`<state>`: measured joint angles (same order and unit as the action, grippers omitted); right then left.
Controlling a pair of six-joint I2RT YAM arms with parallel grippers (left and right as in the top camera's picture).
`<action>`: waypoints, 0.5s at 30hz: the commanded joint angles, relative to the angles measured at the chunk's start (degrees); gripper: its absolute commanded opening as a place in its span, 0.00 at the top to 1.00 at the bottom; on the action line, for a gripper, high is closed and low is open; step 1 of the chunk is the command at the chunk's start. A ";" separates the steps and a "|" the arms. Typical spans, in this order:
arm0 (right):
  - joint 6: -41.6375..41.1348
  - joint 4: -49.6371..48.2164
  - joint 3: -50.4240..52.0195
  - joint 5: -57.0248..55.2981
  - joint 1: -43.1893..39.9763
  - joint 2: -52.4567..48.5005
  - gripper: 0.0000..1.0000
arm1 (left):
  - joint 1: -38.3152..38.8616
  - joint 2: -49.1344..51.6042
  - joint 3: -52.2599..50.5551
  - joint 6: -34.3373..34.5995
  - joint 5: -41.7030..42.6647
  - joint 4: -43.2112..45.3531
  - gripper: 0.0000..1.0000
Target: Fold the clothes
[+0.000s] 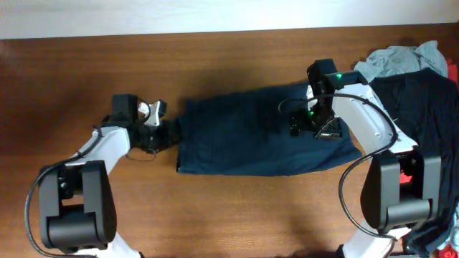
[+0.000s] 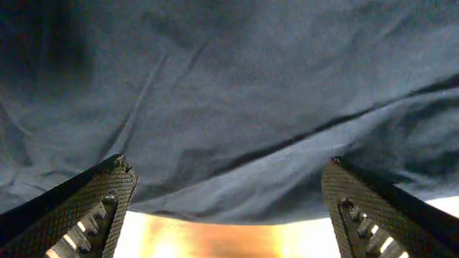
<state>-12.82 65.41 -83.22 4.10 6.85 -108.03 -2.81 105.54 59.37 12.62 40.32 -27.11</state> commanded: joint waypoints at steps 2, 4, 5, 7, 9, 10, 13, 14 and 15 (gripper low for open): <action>0.55 1.75 0.28 2.58 0.20 0.20 0.14 | -4.96 -5.66 9.88 -6.23 -6.69 -12.96 0.99; 2.49 1.79 0.28 8.26 0.20 0.37 0.14 | -6.03 -7.91 14.10 -8.87 -11.10 -18.73 0.99; 3.76 1.42 0.28 11.50 0.22 0.46 0.16 | -6.27 -9.09 16.06 -9.66 -12.52 -20.81 0.99; 5.86 -0.17 0.28 20.92 0.24 0.68 0.20 | -6.14 -11.15 19.19 -10.78 -13.38 -23.02 0.99; 8.17 -2.23 0.28 31.17 0.61 0.70 0.60 | -5.84 -12.41 20.44 -10.75 -13.16 -23.41 0.99; 8.13 -3.06 0.31 34.27 1.11 0.68 0.78 | -5.62 -12.81 20.65 -10.75 -13.16 -23.39 0.99; 8.09 -5.49 0.31 37.33 4.20 0.68 0.96 | -4.76 -13.44 21.18 -10.54 -12.41 -23.37 0.99; 8.11 -6.51 0.31 37.09 6.05 0.61 0.96 | -4.28 -13.49 21.46 -10.51 -11.37 -23.37 0.99; 7.98 -7.37 0.31 36.74 7.63 0.52 0.96 | -3.87 -13.49 21.68 -10.51 -10.21 -23.37 0.99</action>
<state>-6.37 59.64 -83.13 33.32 9.39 -108.03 -8.08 92.44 80.07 3.60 28.16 -50.24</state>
